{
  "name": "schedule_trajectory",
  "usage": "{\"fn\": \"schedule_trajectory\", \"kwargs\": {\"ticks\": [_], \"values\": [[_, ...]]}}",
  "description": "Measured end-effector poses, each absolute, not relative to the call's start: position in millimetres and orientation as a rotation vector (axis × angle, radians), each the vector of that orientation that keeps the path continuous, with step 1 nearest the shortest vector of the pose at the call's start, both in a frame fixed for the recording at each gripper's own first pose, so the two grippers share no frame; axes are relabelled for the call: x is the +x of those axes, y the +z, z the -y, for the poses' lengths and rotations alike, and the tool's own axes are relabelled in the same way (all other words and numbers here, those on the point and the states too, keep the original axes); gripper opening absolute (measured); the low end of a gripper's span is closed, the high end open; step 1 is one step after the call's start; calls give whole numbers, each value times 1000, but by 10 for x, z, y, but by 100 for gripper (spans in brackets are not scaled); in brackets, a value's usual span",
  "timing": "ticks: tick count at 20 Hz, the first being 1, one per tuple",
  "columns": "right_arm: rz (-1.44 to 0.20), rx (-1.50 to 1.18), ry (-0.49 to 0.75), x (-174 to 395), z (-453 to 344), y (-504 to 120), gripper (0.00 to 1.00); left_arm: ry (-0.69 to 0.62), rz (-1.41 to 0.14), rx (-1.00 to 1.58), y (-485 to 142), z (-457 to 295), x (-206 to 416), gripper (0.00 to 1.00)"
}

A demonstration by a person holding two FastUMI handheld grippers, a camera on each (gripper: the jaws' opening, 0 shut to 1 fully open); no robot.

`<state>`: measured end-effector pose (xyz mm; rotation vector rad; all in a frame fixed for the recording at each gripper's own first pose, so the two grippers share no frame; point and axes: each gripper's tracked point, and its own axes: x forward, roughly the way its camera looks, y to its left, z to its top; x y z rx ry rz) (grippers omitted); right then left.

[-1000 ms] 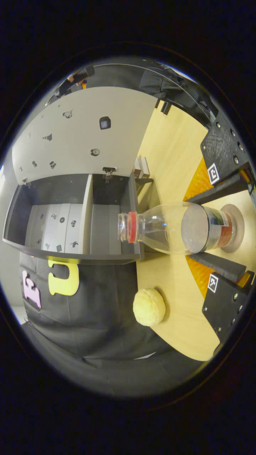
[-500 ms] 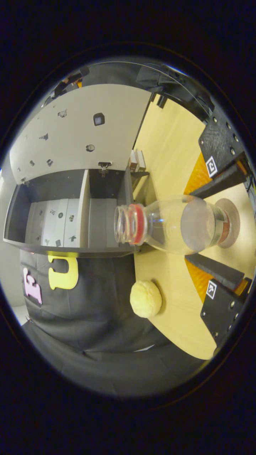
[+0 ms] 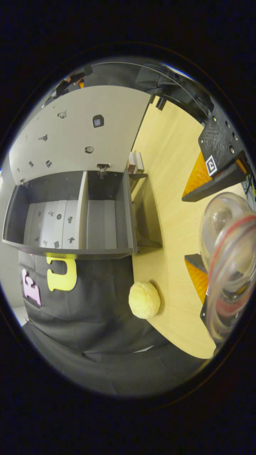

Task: Open the cabinet door with the right hand, grasp the bottle in the cabinet with the left hand and place it on the coaster, then close the cabinet door with the right hand.

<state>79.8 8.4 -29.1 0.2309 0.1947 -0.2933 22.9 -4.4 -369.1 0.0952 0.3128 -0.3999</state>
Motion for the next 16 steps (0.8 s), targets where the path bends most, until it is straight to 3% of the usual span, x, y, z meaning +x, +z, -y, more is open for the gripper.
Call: {"fn": "schedule_trajectory", "kwargs": {"ticks": [11, 12, 13, 16], "values": [[-265, 306, -298, 714, 20, -731, 97, -477, -348, 246, -3621, 326, 393, 89], [-266, 313, -304, 715, 57, -750, 90, -481, -354, 232, -3628, 330, 397, 89], [-268, 320, -310, 715, 92, -757, 97, -477, -366, 223, -3645, 310, 399, 89], [-269, 323, -319, 711, 152, -772, 97, -462, -365, 214, -3594, 320, 411, 89]]}}
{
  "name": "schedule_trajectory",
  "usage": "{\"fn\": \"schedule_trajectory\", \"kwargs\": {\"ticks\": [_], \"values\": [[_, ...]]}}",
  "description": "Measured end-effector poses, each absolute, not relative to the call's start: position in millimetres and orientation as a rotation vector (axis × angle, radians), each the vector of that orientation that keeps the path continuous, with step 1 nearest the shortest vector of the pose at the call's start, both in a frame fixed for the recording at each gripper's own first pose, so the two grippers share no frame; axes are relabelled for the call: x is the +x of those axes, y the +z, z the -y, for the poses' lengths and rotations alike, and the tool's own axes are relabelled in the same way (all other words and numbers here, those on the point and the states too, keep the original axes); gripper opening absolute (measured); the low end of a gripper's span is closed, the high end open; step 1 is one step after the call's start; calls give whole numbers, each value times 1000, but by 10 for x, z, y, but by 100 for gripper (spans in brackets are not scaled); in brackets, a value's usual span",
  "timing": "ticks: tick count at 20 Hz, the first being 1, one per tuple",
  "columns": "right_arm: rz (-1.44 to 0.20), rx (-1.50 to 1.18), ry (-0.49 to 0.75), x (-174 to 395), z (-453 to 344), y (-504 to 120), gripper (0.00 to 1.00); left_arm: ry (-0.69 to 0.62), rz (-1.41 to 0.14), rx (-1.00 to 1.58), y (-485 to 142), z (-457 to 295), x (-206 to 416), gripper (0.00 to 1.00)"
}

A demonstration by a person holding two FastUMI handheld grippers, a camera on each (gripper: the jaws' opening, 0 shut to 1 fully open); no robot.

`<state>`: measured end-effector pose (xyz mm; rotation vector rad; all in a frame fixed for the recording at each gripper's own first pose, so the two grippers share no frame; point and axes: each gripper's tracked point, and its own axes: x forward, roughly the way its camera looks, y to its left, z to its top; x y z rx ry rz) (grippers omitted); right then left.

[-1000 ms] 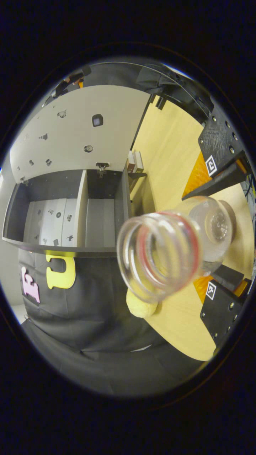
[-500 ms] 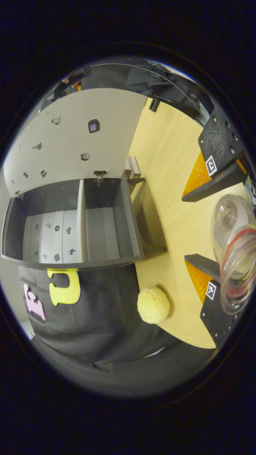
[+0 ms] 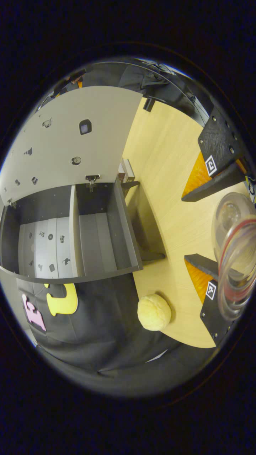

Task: Open the cabinet door with the right hand, grasp the bottle in the cabinet with the left hand and place it on the coaster, then close the cabinet door with the right hand.

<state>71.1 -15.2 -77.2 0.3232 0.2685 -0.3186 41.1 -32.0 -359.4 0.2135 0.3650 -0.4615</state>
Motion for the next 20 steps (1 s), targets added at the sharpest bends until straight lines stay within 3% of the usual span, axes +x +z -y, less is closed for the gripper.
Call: {"fn": "schedule_trajectory", "kwargs": {"ticks": [1, 2, 20], "values": [[-266, 318, -321, 719, 173, -767, 90, -461, -358, 208, -3579, 322, 413, 89], [-264, 314, -321, 723, 183, -760, 97, -460, -355, 202, -3587, 322, 430, 89], [-260, 287, -295, 774, 101, -763, 97, -419, -300, 98, -3084, 174, 329, 89]]}}
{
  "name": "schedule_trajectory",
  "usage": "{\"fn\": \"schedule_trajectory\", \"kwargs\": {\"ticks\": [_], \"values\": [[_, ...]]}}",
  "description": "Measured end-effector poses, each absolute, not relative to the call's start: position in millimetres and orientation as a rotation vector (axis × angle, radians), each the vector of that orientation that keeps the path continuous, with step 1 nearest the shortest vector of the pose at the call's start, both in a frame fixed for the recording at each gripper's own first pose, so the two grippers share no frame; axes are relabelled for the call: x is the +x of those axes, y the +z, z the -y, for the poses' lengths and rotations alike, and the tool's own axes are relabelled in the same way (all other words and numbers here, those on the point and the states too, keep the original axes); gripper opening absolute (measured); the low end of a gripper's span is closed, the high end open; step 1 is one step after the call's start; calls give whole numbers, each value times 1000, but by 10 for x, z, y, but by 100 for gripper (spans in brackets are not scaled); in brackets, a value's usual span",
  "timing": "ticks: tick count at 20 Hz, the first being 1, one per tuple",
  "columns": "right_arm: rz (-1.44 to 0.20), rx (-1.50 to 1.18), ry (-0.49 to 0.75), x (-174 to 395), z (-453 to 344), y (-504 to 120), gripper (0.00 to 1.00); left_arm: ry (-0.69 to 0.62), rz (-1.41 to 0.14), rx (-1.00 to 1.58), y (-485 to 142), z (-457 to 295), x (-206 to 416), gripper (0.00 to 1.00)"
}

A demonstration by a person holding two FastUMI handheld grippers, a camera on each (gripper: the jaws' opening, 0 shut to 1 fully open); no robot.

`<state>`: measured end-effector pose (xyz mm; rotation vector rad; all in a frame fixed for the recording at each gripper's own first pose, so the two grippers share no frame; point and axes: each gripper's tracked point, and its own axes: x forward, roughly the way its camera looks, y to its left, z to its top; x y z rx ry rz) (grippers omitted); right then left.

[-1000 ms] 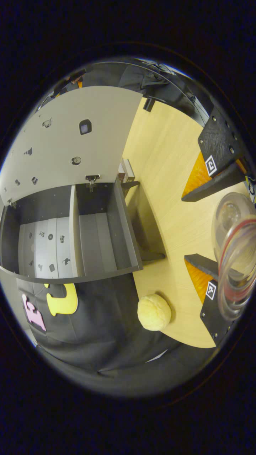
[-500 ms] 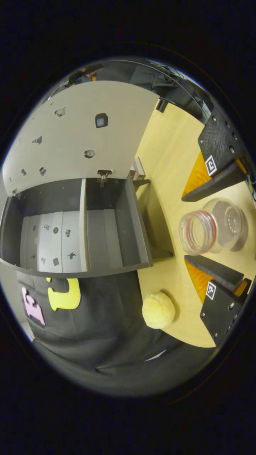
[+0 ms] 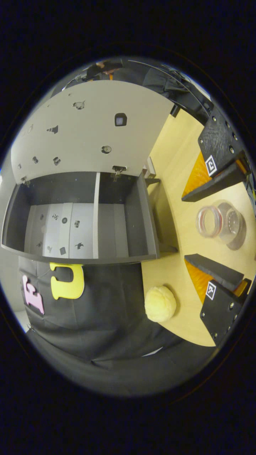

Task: Open the cabinet door with the right hand, grasp the bottle in the cabinet with the left hand and place it on the coaster, then close the cabinet door with the right hand.

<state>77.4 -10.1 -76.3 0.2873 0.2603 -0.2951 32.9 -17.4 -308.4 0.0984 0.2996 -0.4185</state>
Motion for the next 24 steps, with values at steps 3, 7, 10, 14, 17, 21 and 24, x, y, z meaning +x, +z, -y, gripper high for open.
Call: {"fn": "schedule_trajectory", "kwargs": {"ticks": [3, 7, 10, 14, 17, 21, 24], "values": [[-247, 285, -295, 757, 87, -695, 97, -433, -280, 67, -2848, 170, 288, 89], [-225, 291, -292, 770, 79, -582, 97, -413, -220, 57, -2244, 138, 162, 91], [-176, 289, -275, 785, 53, -359, 97, -395, -181, 26, -1792, 84, 66, 89], [-128, 251, -183, 860, -105, -72, 97, -370, -130, 98, -1344, 0, -59, 89], [-99, 182, -101, 931, -118, 127, 97, -331, -161, 63, -1278, 64, -134, 89], [-79, 155, 59, 930, -278, 373, 96, -249, -171, -37, -1092, 249, -375, 91], [-80, 180, 178, 876, -431, 475, 96, -165, -168, 12, -963, 322, -594, 89]]}}
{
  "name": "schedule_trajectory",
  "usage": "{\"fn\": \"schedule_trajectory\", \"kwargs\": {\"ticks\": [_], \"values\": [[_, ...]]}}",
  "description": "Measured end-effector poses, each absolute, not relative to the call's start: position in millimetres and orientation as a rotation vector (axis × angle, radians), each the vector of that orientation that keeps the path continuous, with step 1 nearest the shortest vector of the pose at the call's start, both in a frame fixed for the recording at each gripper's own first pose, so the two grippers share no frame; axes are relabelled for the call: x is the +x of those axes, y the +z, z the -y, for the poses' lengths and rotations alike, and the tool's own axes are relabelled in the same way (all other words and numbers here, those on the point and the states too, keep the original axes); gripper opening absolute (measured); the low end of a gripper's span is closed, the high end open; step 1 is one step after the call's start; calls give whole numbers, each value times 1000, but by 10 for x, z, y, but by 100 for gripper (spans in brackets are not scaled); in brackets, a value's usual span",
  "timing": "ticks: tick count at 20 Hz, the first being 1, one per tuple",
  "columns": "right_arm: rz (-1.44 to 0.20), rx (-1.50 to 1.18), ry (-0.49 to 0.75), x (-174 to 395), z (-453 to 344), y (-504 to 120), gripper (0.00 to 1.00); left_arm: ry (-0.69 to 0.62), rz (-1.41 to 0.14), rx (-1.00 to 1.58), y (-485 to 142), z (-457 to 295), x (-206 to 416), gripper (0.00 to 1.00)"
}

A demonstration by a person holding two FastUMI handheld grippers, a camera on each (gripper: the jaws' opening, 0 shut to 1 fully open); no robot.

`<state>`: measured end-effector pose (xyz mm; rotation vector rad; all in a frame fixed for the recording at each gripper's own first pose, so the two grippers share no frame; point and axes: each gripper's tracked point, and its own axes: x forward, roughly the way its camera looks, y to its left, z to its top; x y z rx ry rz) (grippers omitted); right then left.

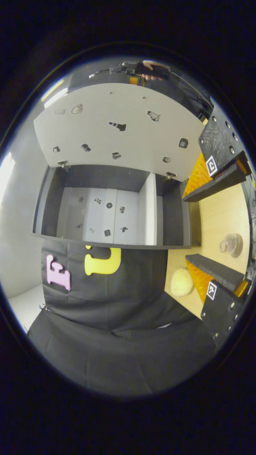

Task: Open the cabinet door with the right hand, grasp the bottle in the cabinet with the left hand and place it on the coaster, then close the cabinet door with the right hand.

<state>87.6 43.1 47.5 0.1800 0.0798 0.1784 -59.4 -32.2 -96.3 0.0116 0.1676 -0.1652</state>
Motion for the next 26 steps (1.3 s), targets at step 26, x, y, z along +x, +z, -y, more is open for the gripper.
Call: {"fn": "schedule_trajectory", "kwargs": {"ticks": [26], "values": [[-12, -49, 196, 479, -2300, 572, 96, -93, -192, -36, -1151, -826, -420, 91]]}}
